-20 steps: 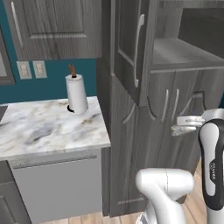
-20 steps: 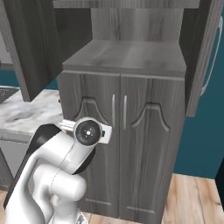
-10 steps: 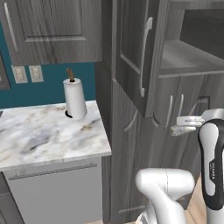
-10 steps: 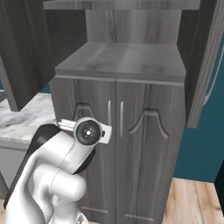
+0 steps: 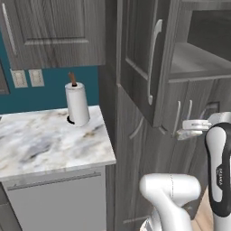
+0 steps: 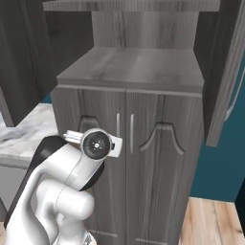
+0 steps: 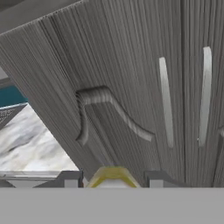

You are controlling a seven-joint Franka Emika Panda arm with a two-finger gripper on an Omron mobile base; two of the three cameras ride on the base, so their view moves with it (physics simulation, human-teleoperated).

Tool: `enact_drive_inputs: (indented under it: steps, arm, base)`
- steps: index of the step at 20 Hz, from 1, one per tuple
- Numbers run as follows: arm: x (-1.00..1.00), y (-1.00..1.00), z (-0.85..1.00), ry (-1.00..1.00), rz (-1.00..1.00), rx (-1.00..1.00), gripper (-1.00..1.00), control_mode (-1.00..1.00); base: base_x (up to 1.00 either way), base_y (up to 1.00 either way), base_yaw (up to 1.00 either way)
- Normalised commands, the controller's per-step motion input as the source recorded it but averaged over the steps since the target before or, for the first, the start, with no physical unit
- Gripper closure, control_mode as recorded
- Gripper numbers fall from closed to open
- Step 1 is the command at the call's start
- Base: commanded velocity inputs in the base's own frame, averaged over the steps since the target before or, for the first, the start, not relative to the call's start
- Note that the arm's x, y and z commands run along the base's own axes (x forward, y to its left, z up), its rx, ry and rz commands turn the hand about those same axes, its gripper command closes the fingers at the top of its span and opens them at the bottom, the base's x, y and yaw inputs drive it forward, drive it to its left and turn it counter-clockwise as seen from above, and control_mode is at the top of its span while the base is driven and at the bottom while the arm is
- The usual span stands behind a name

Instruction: Pick the beer, boxed drink from the counter and place them in the open cabinet.

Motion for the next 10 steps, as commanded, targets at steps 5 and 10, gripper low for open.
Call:
enact_drive_inputs:
  steps: [5,10]
  arm:
    - [0.00,0.00,0.00,0.00,0.00,0.00,1.00,1.00]
    - [0.00,0.00,0.00,0.00,0.00,0.00,1.00,1.00]
  base:
    - [0.40,-0.08,0.03]
    - [0.35,-0.11,0.11]
